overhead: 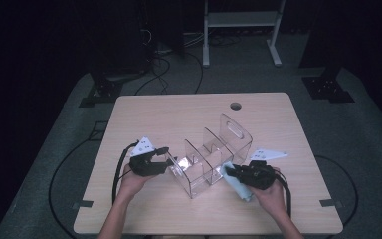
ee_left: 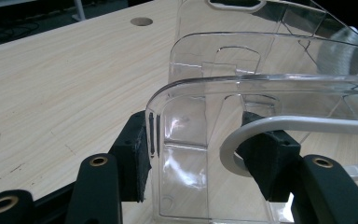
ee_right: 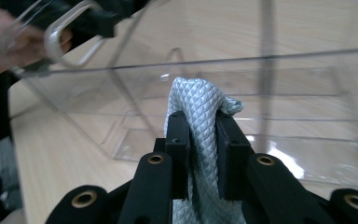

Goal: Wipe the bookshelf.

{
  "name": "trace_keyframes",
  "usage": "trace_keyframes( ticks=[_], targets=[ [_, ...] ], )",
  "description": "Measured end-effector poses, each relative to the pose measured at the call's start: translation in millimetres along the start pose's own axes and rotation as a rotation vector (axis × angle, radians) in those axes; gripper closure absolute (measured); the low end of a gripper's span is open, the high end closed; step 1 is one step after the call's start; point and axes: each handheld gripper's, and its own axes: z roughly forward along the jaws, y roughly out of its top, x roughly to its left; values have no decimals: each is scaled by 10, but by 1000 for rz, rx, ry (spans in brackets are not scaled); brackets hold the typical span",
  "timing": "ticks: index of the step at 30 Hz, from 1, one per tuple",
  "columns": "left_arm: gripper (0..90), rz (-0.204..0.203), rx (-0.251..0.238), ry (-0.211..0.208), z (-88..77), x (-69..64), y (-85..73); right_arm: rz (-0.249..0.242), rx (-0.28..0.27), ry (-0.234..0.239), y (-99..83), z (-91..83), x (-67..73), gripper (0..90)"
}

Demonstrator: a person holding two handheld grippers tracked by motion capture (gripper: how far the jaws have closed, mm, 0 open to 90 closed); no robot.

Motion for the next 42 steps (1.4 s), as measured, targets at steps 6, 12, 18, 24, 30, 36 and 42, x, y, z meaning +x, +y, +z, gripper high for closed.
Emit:
trace_keyframes(
  ticks=[6, 12, 18, 24, 30, 36, 42],
  targets=[
    [455, 0, -2, -3, 8, -11, 3, 27, -47, -56, 49, -139, -171, 772],
    [455, 0, -1, -2, 5, -5, 2, 11, -26, -13, 37, -46, -27, 771],
    [455, 4, 0, -8, 5, -11, 5, 22, -47, -59, 63, -149, -158, 771],
    [455, 4, 0, -7, 6, -14, 5, -3, -42, -57, 63, -114, -63, 772],
    [455, 6, 2, -9, 4, -19, 7, -13, -48, -71, 84, -150, -76, 771],
    [455, 1, -2, -9, 6, -6, 5, -28, -25, -28, 61, -52, 73, 771],
    [455, 5, -1, -10, 7, -11, 7, -28, -30, -38, 85, -81, 20, 771]
  ],
)
